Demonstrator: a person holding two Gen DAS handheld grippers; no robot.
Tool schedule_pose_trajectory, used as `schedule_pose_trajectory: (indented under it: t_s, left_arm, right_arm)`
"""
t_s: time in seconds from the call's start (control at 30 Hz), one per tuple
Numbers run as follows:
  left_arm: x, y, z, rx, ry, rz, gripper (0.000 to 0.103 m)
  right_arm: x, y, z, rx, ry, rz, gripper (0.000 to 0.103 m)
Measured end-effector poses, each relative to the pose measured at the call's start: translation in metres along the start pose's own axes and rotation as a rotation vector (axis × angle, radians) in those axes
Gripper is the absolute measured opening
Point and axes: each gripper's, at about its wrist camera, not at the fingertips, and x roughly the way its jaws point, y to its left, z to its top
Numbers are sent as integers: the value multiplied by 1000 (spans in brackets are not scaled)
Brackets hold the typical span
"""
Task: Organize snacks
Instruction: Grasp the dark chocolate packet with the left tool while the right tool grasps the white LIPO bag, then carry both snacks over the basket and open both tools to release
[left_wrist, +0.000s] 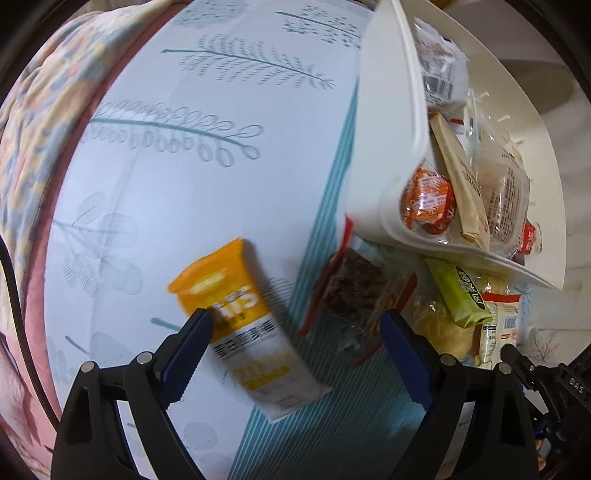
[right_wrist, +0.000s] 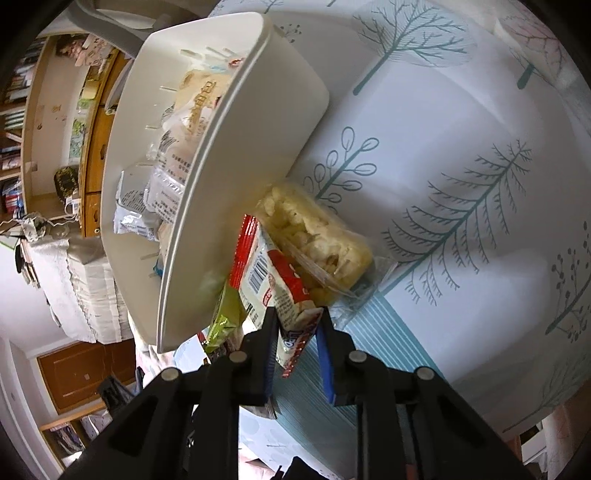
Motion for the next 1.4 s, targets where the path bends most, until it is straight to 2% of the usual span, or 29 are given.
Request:
schedule_pose_trajectory:
  t_s: [0.13,0.23,0.33,0.43,0.5,0.63,0.8,0.9,1.07,1.27,1.4]
  left_arm:
    - [4,-17,4,73,-26,33,91]
    - [7,-33,6,159,-42,100,91]
    - [12,-51,7,235,-55,142,86]
    - [20,-65,6,288,-27,161,80]
    - [27,-67,5,284,3,155,76]
    - [27,-75,-1,300,-9,166,72]
    - [34,-119,6,312,3,185,53]
    - [27,-119,11,289,14,167,47]
    - [23,-109,13,239,82,127,42]
    - [0,-120,1,285,104,156,41]
    - [-23,-130,-12,300,121,138,41]
  right_arm:
    - [-5,7,0,-52,-14,5,19]
    - [-9,10,-1,-87,-27,1,19]
    - [-13,13,-2,-107,-32,-4,19]
    - [-15,15,-2,-116,-32,-17,19]
    - [-17,17,-3,-126,-29,-20,19]
    - [-21,25,-6,-165,-27,-26,19]
    - [-26,32,-6,-216,-30,-36,19]
    - [-29,37,-4,-244,-38,-46,19]
    - [-34,47,-3,-328,-76,-66,19]
    - [-44,61,-10,-448,-114,-61,19]
    - [-51,72,-17,-535,-130,-47,19]
